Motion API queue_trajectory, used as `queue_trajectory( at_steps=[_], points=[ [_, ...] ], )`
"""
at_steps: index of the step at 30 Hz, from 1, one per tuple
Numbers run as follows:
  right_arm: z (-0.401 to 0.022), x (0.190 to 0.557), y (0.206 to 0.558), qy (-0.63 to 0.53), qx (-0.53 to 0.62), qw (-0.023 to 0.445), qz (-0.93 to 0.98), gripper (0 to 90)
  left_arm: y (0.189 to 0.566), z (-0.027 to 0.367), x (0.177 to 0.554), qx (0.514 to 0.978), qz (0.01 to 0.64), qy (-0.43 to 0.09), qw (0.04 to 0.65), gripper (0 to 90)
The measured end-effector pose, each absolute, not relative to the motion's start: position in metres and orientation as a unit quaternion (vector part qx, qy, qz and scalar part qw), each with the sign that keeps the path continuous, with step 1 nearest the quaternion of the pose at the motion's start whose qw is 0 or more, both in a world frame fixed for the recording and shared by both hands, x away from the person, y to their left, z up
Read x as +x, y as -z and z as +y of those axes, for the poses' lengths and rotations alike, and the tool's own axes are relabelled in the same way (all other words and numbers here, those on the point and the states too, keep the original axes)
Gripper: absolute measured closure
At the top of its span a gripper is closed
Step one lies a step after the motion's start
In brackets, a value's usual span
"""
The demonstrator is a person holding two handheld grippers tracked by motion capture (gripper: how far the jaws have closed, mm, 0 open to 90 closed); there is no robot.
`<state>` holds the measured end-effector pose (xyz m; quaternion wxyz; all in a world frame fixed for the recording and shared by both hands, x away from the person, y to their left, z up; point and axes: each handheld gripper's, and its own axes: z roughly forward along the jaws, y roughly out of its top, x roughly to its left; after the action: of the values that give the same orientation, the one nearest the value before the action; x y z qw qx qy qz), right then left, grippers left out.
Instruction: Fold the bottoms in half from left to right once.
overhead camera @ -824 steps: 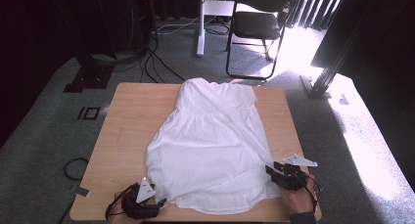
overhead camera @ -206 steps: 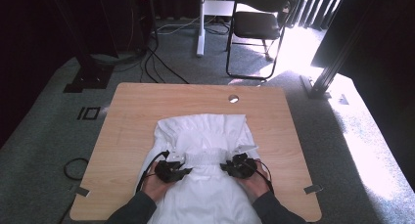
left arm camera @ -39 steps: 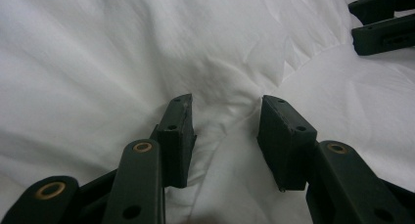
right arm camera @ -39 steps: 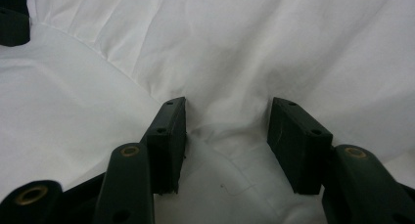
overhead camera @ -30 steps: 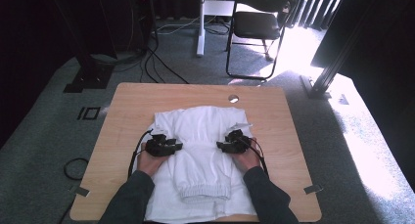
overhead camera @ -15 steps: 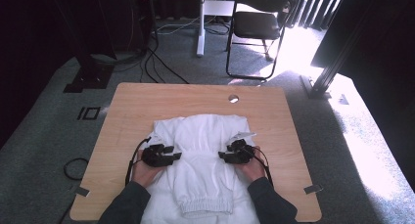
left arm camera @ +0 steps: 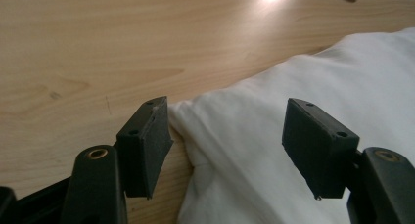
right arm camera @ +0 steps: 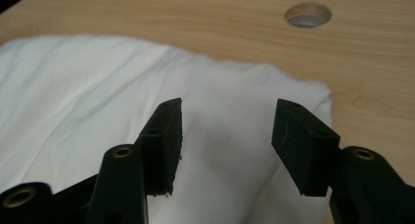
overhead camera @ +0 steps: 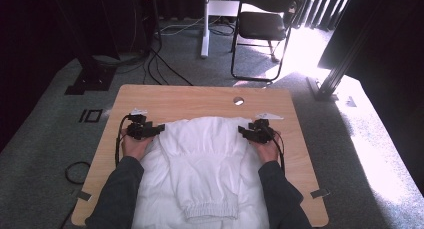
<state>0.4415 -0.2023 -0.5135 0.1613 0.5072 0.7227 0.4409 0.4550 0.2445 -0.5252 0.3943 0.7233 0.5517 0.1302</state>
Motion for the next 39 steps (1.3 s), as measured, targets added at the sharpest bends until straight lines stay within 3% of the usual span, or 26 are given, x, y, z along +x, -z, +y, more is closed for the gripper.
queue_trajectory(
  at_steps=[8, 16, 19, 25, 29, 33, 39],
  points=[
    [-0.207, 0.483, 0.519, -0.423, 0.553, 0.148, 0.702, 35.0, 0.544, 0.239, 0.467, 0.716, 0.566, -0.110, 0.393, 24.4],
    [-0.204, 0.497, 0.542, -0.379, 0.576, 0.139, 0.711, 29.0, 0.546, 0.240, 0.468, 0.721, 0.553, -0.103, 0.404, 24.5],
    [-0.204, 0.499, 0.546, -0.378, 0.581, 0.131, 0.709, 29.0, 0.545, 0.237, 0.468, 0.728, 0.549, -0.102, 0.399, 26.5],
    [-0.205, 0.502, 0.549, -0.384, 0.584, 0.128, 0.703, 32.3, 0.540, 0.227, 0.474, 0.752, 0.538, -0.081, 0.372, 41.2],
    [-0.206, 0.506, 0.549, -0.380, 0.593, 0.141, 0.696, 30.6, 0.540, 0.229, 0.476, 0.752, 0.538, -0.082, 0.372, 45.1],
    [-0.203, 0.508, 0.549, -0.351, 0.586, 0.162, 0.713, 25.7, 0.541, 0.230, 0.474, 0.754, 0.536, -0.121, 0.359, 43.2],
    [-0.197, 0.505, 0.546, -0.354, 0.569, 0.141, 0.729, 40.8, 0.541, 0.229, 0.474, 0.745, 0.542, -0.095, 0.378, 41.4]
  ],
)
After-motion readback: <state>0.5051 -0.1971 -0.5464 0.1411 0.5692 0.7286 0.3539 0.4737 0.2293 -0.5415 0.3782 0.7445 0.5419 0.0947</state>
